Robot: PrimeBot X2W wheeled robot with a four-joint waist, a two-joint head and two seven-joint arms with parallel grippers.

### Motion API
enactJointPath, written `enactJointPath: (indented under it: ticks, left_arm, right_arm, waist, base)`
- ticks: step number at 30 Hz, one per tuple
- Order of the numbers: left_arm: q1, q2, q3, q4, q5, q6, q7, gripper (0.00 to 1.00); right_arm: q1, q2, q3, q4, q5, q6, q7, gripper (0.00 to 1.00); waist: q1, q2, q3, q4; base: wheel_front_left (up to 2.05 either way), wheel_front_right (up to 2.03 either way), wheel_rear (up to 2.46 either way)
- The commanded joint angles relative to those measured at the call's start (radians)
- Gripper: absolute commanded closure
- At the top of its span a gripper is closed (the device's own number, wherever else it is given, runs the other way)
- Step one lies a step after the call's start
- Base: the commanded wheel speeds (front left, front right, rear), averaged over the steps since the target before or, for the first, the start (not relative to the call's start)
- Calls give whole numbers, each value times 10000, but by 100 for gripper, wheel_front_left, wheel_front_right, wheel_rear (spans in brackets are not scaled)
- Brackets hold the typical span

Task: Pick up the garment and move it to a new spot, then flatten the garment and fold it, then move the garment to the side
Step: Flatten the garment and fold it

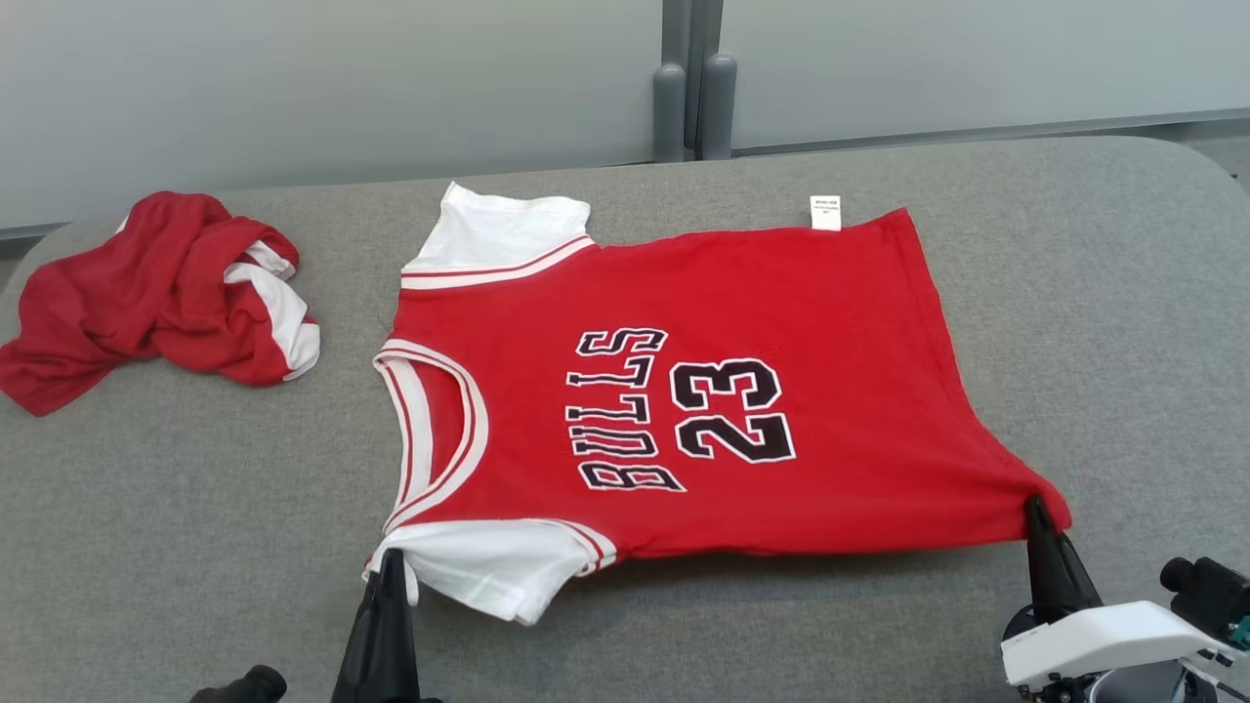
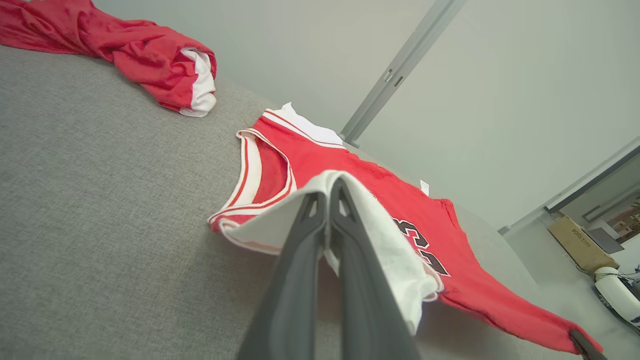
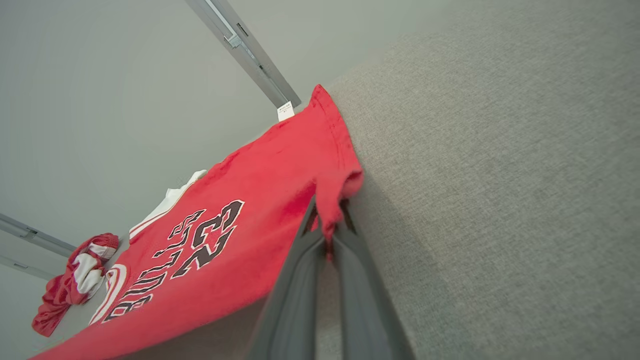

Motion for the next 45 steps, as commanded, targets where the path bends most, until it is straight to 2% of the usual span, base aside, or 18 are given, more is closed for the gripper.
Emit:
enactJointPath:
  ticks: [1, 15, 28, 37, 45]
  left_arm:
    - [-225, 98, -9, 131, 114, -71, 6, 100]
    - [-1407, -126, -86, 1584, -104, -503, -157, 100]
    - [-3309, -150, 59, 3269, -49, -940, -264, 100]
    - [-5017, -180, -40, 5262, 89, -1288, -265, 100]
    - [-6127, -247, -161, 6658, 313, -1578, -393, 100]
  right_arm:
    - [-149, -18, 36, 151, 55, 2, -86, 100]
    - [-1090, -20, 385, 1569, 129, 2, -268, 100]
    - [-2284, -22, 267, 2045, 376, 2, -71, 100]
    - [-3846, -23, 10, 3663, 149, 2, 373, 100]
    - [-4921, -22, 101, 5015, -78, 2, 281, 100]
  waist:
    - [1, 102, 99, -24]
    - [1, 102, 675, -88]
    - [1, 102, 1120, -114]
    - [1, 102, 1339, -137]
    - [1, 102, 1456, -125]
  base:
    - [0, 0, 0]
    - [0, 0, 0]
    - [0, 0, 0]
    - [0, 0, 0]
    - [0, 0, 0]
